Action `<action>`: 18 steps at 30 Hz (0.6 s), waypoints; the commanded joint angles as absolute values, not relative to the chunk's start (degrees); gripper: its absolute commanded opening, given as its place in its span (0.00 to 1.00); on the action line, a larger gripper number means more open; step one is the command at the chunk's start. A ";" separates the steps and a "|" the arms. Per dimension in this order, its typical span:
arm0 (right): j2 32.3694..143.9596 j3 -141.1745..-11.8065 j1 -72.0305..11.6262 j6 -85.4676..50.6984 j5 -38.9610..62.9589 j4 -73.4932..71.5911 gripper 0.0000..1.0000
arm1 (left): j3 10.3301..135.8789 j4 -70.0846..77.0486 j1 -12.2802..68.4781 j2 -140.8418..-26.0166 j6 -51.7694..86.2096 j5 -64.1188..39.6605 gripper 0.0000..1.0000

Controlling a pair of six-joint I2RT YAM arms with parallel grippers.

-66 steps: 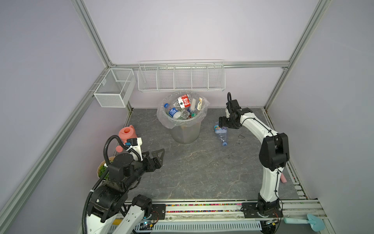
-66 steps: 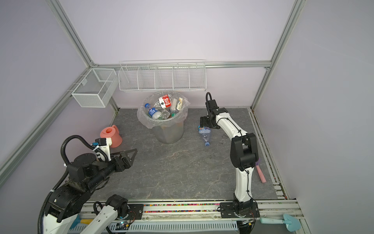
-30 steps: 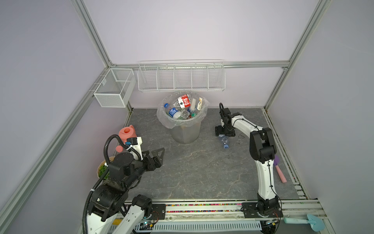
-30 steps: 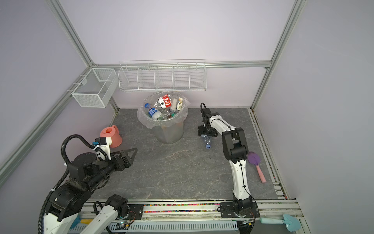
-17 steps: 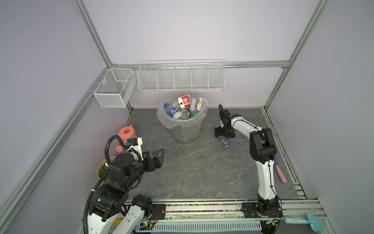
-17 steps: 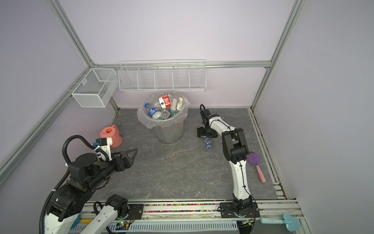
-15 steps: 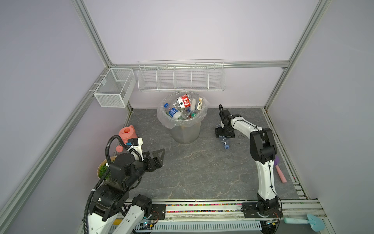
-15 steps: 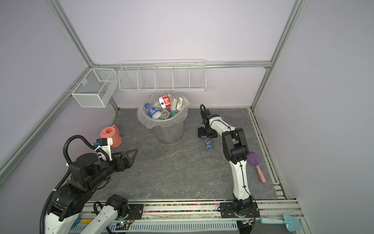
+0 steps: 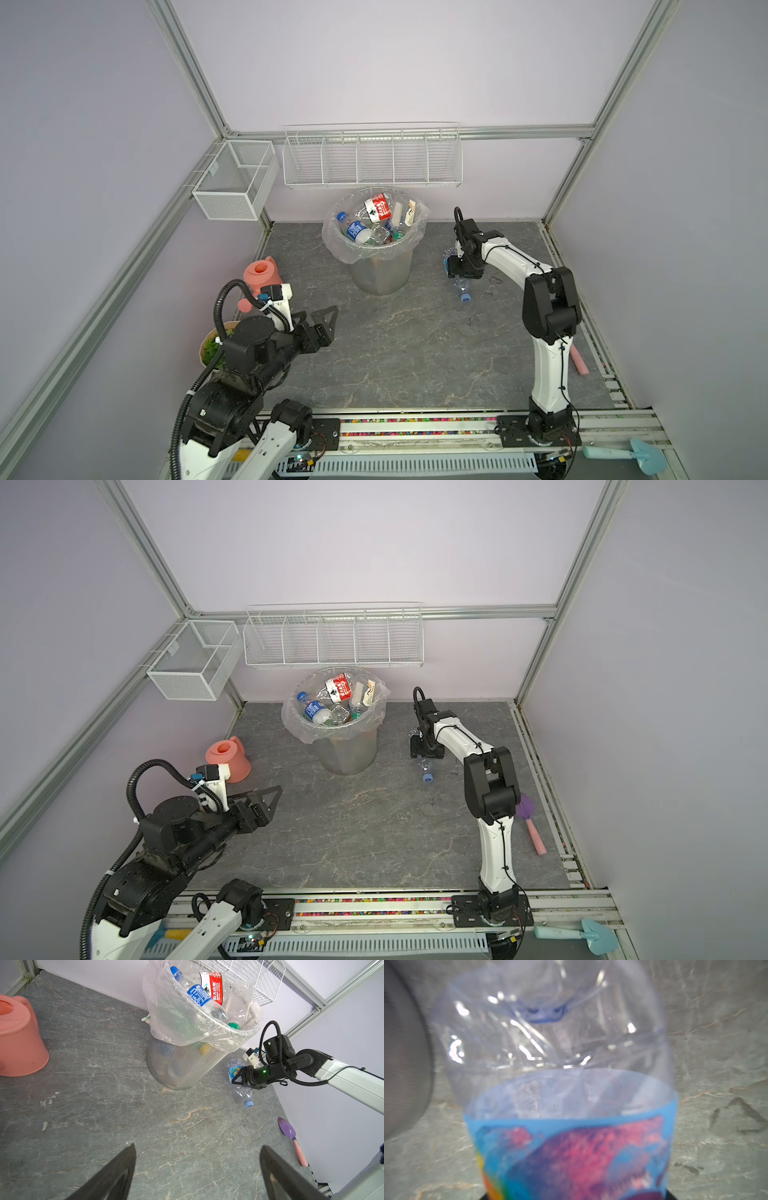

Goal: Throw the plastic bottles in the bin
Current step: Pick up the plastic bottle from the top-center of the table.

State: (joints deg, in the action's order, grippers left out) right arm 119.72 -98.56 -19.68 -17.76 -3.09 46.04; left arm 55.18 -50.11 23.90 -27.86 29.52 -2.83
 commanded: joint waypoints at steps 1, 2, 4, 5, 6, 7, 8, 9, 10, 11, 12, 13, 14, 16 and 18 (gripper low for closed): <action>115.24 -98.00 -20.24 -17.72 -2.55 47.58 0.42 | 55.90 -51.77 24.08 -26.91 29.98 -2.34 0.92; 114.41 -98.00 -20.32 -17.80 -2.55 47.71 0.42 | 55.98 -51.84 24.07 -26.87 29.98 -2.37 0.92; 112.41 -98.21 -20.64 -17.77 -2.55 48.05 0.40 | 56.21 -52.18 24.05 -26.64 30.02 -2.26 0.92; 111.35 -98.47 -20.72 -17.75 -2.63 48.36 0.40 | 56.32 -52.27 24.06 -26.57 30.02 -2.28 0.92; 110.16 -98.91 -21.00 -17.78 -2.74 48.82 0.40 | 56.34 -52.38 24.06 -26.61 29.97 -2.24 0.92; 108.90 -99.33 -21.25 -17.75 -2.90 49.27 0.40 | 56.42 -52.50 24.07 -26.46 29.97 -2.21 0.92; 107.70 -99.78 -21.44 -17.75 -3.10 49.67 0.40 | 56.43 -52.55 24.07 -26.46 29.99 -2.28 0.92; 106.31 -100.34 -21.74 -17.74 -3.29 50.06 0.40 | 56.43 -52.62 24.04 -26.49 29.99 -2.27 0.92; 104.72 -101.05 -22.03 -17.72 -3.42 50.39 0.39 | 56.43 -52.56 24.03 -26.48 30.06 -2.28 0.92; 103.34 -101.62 -22.28 -17.74 -3.54 50.53 0.39 | 56.34 -52.50 24.06 -26.47 30.11 -2.28 0.92; 101.77 -102.41 -22.58 -17.80 -3.37 50.71 0.39 | 56.27 -52.39 24.01 -26.49 30.15 -2.28 0.92; 100.17 -103.28 -22.99 -17.75 -3.07 50.88 0.39 | 56.25 -52.23 24.07 -26.53 30.32 -2.24 0.92; 99.08 -104.24 -23.40 -17.75 -3.13 51.18 0.39 | 56.18 -52.08 24.04 -26.46 30.39 -2.27 0.92; 96.13 -106.49 -24.53 -17.59 -3.25 51.59 0.38 | 56.16 -51.85 24.08 -26.66 30.50 -2.28 0.92; 93.46 -108.37 -25.61 -17.37 -3.94 51.62 0.38 | 56.08 -51.60 24.06 -26.74 30.62 -2.27 0.91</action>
State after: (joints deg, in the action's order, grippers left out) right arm 97.73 -105.56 -24.27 -17.76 -3.40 50.48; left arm 55.22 -51.29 23.90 -27.20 29.93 -2.83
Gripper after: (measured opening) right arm 0.578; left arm 0.916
